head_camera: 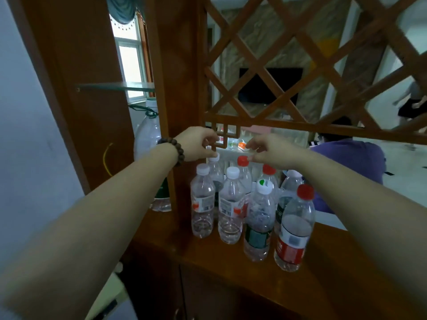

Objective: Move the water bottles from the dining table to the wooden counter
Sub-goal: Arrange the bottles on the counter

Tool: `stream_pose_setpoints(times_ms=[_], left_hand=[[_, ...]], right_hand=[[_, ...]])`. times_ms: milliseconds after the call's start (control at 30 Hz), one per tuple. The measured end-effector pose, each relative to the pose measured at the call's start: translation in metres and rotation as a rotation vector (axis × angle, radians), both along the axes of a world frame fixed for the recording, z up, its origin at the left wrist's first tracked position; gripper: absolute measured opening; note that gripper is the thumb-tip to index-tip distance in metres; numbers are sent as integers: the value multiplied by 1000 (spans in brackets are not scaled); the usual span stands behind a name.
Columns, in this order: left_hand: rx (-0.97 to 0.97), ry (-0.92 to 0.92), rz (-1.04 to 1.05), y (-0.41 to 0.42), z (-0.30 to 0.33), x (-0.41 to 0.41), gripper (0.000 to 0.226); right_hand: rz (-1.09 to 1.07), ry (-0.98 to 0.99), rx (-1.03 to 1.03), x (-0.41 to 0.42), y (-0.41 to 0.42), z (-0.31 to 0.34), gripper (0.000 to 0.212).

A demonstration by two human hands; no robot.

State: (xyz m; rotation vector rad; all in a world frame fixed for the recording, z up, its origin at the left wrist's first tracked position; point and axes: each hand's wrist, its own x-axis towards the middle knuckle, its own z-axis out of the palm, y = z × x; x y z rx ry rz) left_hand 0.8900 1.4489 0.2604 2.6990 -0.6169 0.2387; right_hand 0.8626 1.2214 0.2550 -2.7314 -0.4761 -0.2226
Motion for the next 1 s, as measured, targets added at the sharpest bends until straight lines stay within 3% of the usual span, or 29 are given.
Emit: stream_pose_setpoints(times_ms=[267, 433, 600, 1000], left_hand=[[351, -1, -123, -12, -9, 54, 52], [331, -4, -142, -10, -18, 72, 34], [305, -63, -120, -7, -15, 74, 33], [335, 5, -30, -8, -18, 75, 30]], right_hand=[[5, 186, -247, 39, 23, -6, 60], [22, 173, -293, 48, 24, -9, 43], [71, 133, -255, 54, 28, -7, 34], [120, 73, -309, 80, 58, -10, 39]])
